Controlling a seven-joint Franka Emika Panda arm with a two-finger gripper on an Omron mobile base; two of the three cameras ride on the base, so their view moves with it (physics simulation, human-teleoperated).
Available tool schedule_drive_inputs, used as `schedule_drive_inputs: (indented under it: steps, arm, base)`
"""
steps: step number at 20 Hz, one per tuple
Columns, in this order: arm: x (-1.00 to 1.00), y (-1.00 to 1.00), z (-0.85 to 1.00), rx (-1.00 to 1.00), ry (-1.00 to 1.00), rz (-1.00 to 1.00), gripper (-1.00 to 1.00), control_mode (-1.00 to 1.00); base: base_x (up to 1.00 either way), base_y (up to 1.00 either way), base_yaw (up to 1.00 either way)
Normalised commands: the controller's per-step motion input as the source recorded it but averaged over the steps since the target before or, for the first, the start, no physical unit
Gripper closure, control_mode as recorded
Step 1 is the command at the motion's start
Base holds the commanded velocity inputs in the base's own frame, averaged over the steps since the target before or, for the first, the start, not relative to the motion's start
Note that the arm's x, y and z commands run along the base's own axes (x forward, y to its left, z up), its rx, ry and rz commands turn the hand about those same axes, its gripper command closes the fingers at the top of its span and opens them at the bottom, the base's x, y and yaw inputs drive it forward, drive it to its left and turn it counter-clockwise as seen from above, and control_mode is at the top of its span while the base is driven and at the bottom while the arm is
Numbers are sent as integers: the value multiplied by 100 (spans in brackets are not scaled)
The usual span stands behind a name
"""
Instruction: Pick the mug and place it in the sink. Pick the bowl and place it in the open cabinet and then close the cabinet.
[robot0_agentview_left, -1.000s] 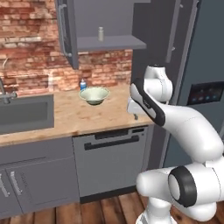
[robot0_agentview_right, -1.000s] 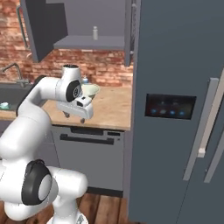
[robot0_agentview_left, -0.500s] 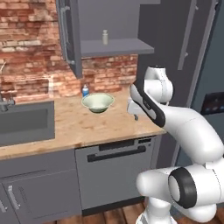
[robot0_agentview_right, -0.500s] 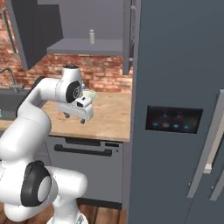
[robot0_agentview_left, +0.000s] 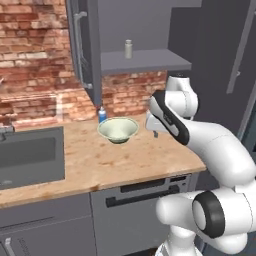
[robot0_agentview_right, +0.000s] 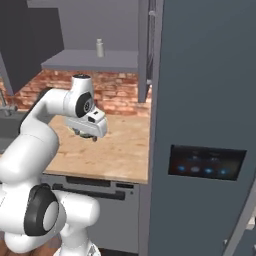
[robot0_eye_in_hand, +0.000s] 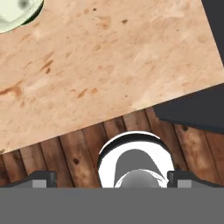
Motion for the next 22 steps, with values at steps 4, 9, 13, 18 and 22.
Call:
schedule_drive_inputs:
  steps: [4, 9, 13, 18, 22]
  arm:
    - [0, 0, 0, 0, 0, 0, -100, 100]
    - [0, 0, 0, 0, 0, 0, -100, 100]
    - [0, 0, 0, 0, 0, 0, -100, 100]
    - [0, 0, 0, 0, 0, 0, -100, 100]
    - [0, 0, 0, 0, 0, 0, -100, 100]
  base:
    - [54, 67, 0]
    - [27, 78, 1]
    - [15, -46, 5]
    - [-3, -100, 5]
    - [-2, -71, 0]
